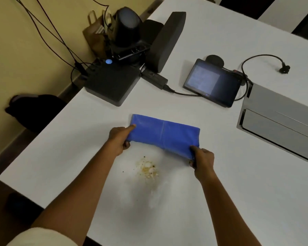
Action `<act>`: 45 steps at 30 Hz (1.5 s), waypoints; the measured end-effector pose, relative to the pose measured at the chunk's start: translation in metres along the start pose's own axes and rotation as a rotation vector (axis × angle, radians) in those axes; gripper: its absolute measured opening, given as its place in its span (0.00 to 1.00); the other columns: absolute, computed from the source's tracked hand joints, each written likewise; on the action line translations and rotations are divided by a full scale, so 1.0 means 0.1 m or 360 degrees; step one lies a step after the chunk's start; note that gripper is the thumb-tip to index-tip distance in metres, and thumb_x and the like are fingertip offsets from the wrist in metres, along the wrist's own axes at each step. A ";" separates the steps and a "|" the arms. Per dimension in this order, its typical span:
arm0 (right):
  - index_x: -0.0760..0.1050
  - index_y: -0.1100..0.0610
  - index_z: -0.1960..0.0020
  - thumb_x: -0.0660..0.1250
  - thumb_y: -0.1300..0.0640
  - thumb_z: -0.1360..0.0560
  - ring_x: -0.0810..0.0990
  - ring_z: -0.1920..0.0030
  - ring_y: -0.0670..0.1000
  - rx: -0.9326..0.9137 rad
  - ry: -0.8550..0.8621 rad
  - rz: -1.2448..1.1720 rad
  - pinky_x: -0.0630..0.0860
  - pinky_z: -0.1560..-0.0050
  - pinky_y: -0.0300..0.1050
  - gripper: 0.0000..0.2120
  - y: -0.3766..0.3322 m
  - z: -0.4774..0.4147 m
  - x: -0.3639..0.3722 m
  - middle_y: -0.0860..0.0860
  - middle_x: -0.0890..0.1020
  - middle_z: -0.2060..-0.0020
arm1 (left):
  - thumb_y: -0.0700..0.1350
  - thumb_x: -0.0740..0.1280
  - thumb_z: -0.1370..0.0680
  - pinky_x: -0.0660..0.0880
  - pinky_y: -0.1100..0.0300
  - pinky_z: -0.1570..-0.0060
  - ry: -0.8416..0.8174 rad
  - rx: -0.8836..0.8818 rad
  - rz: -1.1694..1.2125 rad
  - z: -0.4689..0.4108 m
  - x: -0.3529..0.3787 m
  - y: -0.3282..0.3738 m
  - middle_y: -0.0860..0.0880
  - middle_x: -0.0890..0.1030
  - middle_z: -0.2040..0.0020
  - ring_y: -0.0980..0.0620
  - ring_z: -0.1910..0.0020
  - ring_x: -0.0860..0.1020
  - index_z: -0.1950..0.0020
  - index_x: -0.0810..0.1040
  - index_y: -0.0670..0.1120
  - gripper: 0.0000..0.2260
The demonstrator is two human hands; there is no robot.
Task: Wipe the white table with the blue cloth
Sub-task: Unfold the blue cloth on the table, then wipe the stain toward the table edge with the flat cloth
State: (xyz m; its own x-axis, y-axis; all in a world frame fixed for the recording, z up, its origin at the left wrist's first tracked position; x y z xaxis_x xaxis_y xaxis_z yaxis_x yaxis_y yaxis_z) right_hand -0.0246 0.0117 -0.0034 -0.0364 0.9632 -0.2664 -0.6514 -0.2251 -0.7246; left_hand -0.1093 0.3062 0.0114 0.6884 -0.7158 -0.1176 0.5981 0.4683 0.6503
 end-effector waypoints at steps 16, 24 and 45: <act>0.64 0.59 0.22 0.51 0.45 0.16 0.57 0.19 0.59 -0.1781 -0.0295 0.1761 0.54 0.20 0.61 0.28 -0.06 -0.14 0.65 0.59 0.61 0.20 | 0.60 0.52 0.16 0.63 0.40 0.23 -0.0064 0.1902 -0.2186 -0.26 0.55 -0.34 0.44 0.64 0.18 0.42 0.19 0.61 0.19 0.63 0.48 0.28; 0.52 0.50 0.17 0.50 0.36 0.18 0.48 0.17 0.53 -0.1826 -0.0178 0.2003 0.43 0.20 0.62 0.33 0.12 -0.31 0.63 0.52 0.52 0.17 | 0.63 0.49 0.16 0.51 0.36 0.20 0.0102 0.1918 -0.2260 -0.39 0.52 -0.48 0.44 0.57 0.16 0.41 0.17 0.54 0.17 0.58 0.53 0.29; 0.46 0.52 0.17 0.48 0.34 0.17 0.43 0.17 0.53 -0.1737 -0.0250 0.2015 0.45 0.19 0.62 0.36 0.73 0.38 0.65 0.53 0.48 0.17 | 0.64 0.47 0.17 0.51 0.39 0.19 0.0083 0.1865 -0.2247 -0.04 -0.19 -1.06 0.46 0.53 0.15 0.45 0.16 0.50 0.16 0.52 0.54 0.30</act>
State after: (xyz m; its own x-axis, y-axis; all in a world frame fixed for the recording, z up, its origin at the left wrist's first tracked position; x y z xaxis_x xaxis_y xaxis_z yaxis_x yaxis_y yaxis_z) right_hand -0.1035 0.0639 -0.0490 -0.2044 0.0967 -0.9741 0.6377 -0.7418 -0.2074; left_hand -0.1845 0.2721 -0.0581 0.0092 -0.1824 -0.9832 0.1293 -0.9748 0.1820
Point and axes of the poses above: each hand's wrist, its own z-axis away from the middle knuckle, its own x-axis out of the palm, y = z × x, the point moved 1 cm from there along -z, towards the middle knuckle
